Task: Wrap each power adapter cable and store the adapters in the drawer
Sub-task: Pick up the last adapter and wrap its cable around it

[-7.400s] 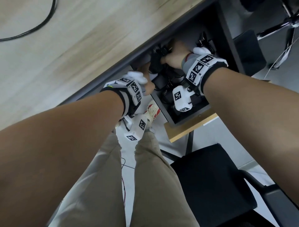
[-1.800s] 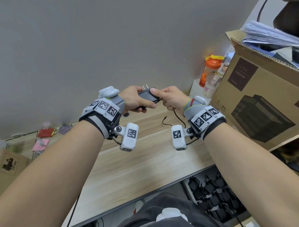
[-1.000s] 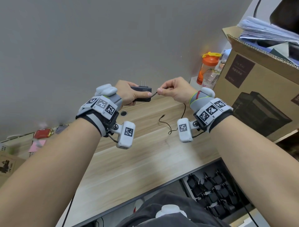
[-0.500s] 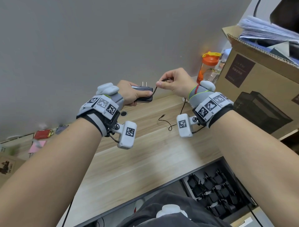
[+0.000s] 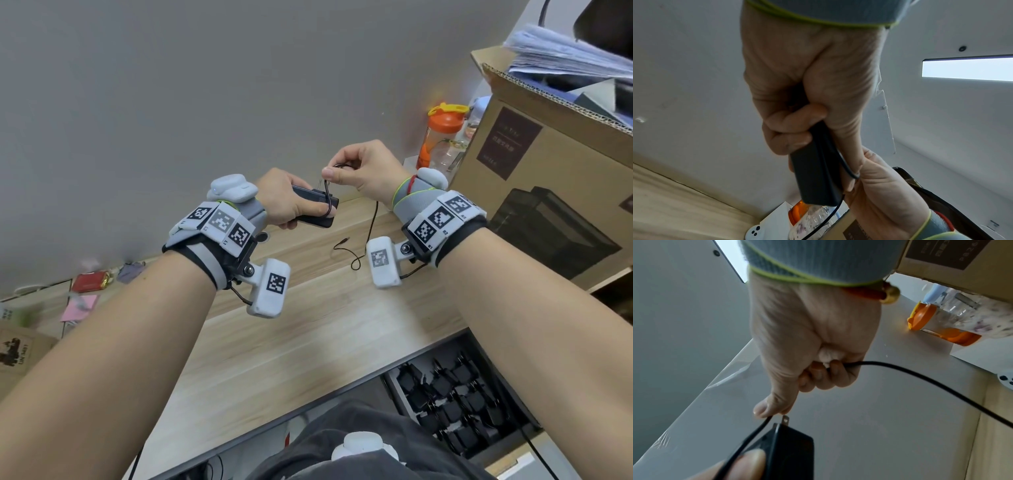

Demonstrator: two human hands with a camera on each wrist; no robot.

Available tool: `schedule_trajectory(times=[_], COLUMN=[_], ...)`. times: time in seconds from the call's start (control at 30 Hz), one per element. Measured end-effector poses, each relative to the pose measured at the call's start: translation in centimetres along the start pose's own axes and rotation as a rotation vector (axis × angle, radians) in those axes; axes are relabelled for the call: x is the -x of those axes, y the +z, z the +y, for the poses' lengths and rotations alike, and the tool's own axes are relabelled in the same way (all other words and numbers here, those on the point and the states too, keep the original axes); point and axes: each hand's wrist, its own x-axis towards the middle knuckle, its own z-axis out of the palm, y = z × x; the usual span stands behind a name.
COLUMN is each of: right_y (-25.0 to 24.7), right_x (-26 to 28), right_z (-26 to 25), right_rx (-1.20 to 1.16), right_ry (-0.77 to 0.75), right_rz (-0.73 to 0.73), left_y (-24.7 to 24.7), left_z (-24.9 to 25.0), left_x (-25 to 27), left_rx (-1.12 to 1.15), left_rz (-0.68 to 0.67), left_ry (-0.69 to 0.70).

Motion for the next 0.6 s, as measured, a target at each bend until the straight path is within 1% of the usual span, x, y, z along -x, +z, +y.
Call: schedule_trajectory(times=[0.13, 0.33, 0.47, 0.53, 0.6], right_y=[0.3, 2.2, 3.1, 3.2, 3.0], right_x=[0.3, 1.5, 2.4, 2.5, 2.4], right_z=[0.5, 1.6, 1.3, 0.8, 0.1], right_rx=[-0.026, -0.057, -0.068, -0.022, 0.068], right_ry=[0.062, 0.189, 0.169, 0.129, 0.101], right_rz=[0.049, -0.017, -0.105, -0.138, -0.16], left_y=[0.0, 0.5, -0.1, -0.5, -0.9], left_z=[0.1, 0.5, 0.6, 0.4, -0.1], left_x=[-0.1, 0.0, -0.8, -1.3, -1.7], left_rx=[0.032, 0.194, 0.338, 0.338, 0.293], left_rz=[0.033, 0.143, 0.294, 0.351, 0.372], left_ry=[0.036, 0.097, 0.064, 0.03, 0.001])
